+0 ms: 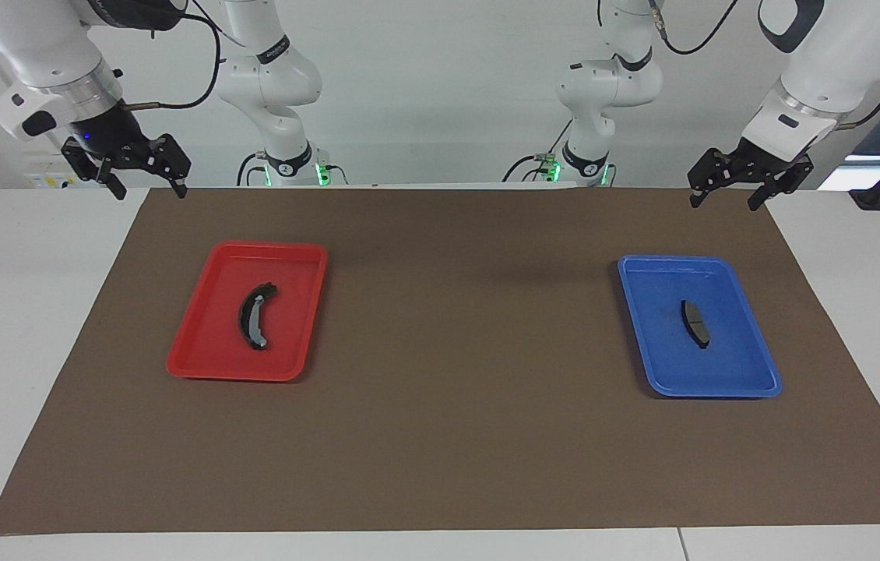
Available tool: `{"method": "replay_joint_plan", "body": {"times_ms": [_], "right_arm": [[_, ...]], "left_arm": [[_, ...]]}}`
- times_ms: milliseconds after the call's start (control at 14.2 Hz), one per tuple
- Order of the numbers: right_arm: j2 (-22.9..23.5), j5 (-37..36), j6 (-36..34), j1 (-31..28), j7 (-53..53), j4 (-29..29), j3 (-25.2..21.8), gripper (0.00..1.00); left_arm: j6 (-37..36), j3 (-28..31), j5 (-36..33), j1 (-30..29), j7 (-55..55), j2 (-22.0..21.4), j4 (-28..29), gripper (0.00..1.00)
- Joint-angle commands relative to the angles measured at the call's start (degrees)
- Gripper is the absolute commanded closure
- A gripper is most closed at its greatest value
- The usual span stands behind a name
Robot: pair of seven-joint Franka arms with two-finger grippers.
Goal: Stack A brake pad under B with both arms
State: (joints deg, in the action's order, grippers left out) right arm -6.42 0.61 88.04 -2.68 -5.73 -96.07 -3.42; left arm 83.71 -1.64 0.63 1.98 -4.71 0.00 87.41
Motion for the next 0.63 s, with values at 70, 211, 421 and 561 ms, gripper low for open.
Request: {"method": "replay_joint_plan", "body": {"times_ms": [70, 211, 421, 561], "right_arm": [[-0.09, -0.52, 0.46, -0.66, -1.22, -0.26, 0.43, 0.01], [0.0, -0.52, 0.55, -0.58, -1.22, -0.52, 0.43, 0.01], [1.05, -0.43, 0.73, -1.36, -1.39, -0.35, 0.17, 0.01], [1.14, -0.43, 0.81, -1.45, -1.48, -0.35, 0.17, 0.01]], "left_arm": [[0.22, 0.24, 0.08, -0.14, -0.82, -1.23, 0.83, 0.0], [0.14, 0.32, -0.01, -0.14, -0.82, -1.32, 0.74, 0.0], [0.14, 0.41, 0.08, -0.14, -0.3, -1.41, 0.83, 0.0], [0.32, 0.5, -0.01, -0.05, 0.14, -1.76, 1.27, 0.0]]}}
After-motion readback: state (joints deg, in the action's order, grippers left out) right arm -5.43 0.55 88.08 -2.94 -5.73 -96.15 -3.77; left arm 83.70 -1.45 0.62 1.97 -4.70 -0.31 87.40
